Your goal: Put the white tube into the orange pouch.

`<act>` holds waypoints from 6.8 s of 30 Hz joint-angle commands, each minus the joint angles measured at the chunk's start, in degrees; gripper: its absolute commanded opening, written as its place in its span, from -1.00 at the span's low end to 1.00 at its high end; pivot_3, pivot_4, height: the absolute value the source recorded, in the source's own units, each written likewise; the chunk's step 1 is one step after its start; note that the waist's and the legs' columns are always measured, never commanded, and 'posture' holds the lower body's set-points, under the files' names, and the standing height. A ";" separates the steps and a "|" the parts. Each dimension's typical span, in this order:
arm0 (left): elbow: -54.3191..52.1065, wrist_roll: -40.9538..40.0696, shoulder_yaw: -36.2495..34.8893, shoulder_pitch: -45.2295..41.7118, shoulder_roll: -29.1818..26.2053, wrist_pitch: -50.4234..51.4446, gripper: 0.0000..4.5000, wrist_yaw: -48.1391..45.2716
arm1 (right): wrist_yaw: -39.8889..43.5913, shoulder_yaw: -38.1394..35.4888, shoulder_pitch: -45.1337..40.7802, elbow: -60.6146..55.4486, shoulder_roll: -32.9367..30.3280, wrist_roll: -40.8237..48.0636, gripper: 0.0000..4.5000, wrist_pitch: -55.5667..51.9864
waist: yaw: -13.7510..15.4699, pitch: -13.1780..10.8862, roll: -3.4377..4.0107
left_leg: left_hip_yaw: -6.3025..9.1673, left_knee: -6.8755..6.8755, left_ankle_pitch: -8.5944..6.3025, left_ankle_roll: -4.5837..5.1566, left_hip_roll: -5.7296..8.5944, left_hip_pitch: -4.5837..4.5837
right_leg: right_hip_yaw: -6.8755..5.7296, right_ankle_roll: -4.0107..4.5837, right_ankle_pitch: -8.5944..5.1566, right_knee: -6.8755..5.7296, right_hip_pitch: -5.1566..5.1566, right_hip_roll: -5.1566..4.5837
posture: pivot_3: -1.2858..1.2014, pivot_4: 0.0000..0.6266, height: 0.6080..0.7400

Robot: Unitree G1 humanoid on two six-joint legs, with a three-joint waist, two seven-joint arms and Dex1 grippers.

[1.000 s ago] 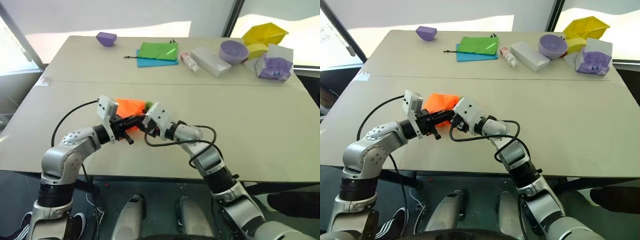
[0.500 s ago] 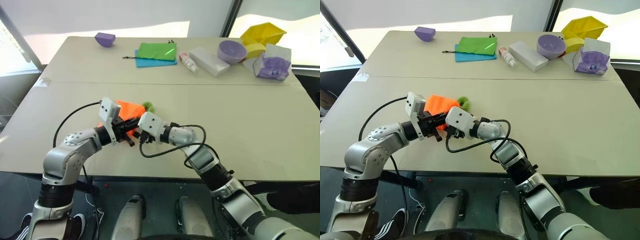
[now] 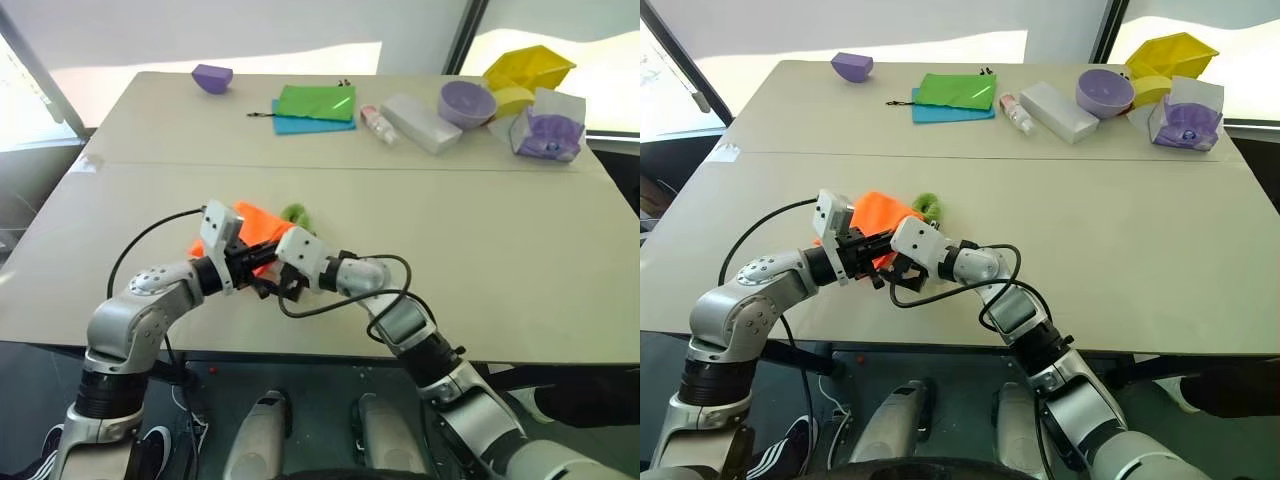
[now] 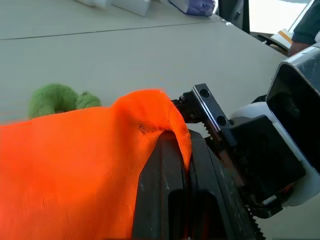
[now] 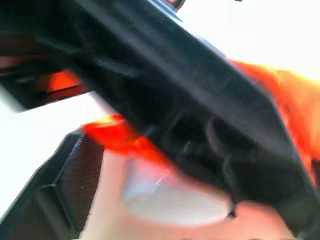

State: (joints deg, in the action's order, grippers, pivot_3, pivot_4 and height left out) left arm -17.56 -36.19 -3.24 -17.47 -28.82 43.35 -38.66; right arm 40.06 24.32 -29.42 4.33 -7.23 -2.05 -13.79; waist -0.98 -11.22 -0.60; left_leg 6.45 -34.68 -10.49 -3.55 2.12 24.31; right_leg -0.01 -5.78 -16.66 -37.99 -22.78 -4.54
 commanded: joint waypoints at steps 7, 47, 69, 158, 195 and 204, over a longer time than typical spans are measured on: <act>-0.98 -0.42 -2.70 1.12 -2.52 -1.97 -1.00 -1.77 | 5.42 -2.61 3.38 -15.78 -7.24 5.34 0.97 -7.34 | -0.04 0.00 0.00 | 0.01 -0.04 0.00 0.00 -0.04 -0.01 | 0.00 0.12 -0.05 0.00 0.01 -0.01 | 0.03 -0.52 1.00; -1.62 -6.72 -6.62 -3.67 -1.63 3.25 -1.00 -0.43 | -8.38 -8.05 -2.61 -3.19 -2.25 1.50 0.97 2.05 | -0.04 0.00 0.00 | -0.01 0.07 0.01 0.00 0.00 0.04 | -0.01 0.00 0.02 0.10 -0.02 -0.06 | 0.03 -0.52 1.00; -7.49 -7.01 -7.93 7.52 -4.04 1.36 -1.00 0.38 | -4.07 -15.54 -10.45 17.38 -5.01 6.06 0.97 8.92 | -0.15 0.00 0.01 | -0.18 0.04 0.01 0.01 -0.04 -0.01 | 0.03 0.06 -0.01 0.02 0.00 0.01 | 0.03 -0.52 1.00; -2.51 -1.85 -2.35 5.32 -7.21 -5.97 -1.00 -5.91 | -0.54 -37.14 -3.94 -21.27 -13.72 41.33 -0.99 -40.52 | -1.39 -0.02 0.02 | -0.14 0.54 0.26 -0.10 -0.11 -0.14 | 0.03 0.45 0.07 0.22 -0.06 0.01 | 0.03 -0.52 1.00; -2.95 -3.47 -3.47 9.48 -12.15 -5.66 -0.74 -14.52 | 6.43 -30.29 14.28 -29.62 -27.46 59.08 -1.00 -41.80 | 0.34 -0.01 0.02 | -0.24 0.51 0.18 0.26 -0.16 0.14 | 0.01 0.50 0.06 0.88 0.01 -0.21 | 0.03 -0.52 1.00; -3.40 -15.35 -9.90 7.67 -15.44 4.91 0.47 -15.75 | 6.26 -30.09 12.83 -28.64 -27.42 58.23 -1.00 -40.19 | 0.34 -0.02 0.02 | -0.18 0.56 0.15 0.30 -0.16 0.19 | -0.04 0.42 0.03 0.89 -0.02 -0.16 | 0.03 -0.52 1.00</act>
State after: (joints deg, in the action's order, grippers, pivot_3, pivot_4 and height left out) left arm -20.20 -48.30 -10.45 -8.35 -42.74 46.26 -53.71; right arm 46.40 -5.20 -15.54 -24.23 -34.77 56.06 -55.19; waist -0.64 -11.23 -0.58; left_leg 6.26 -34.15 -10.33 -3.26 1.96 24.48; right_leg -0.06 -5.33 -16.62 -37.11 -22.77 -4.68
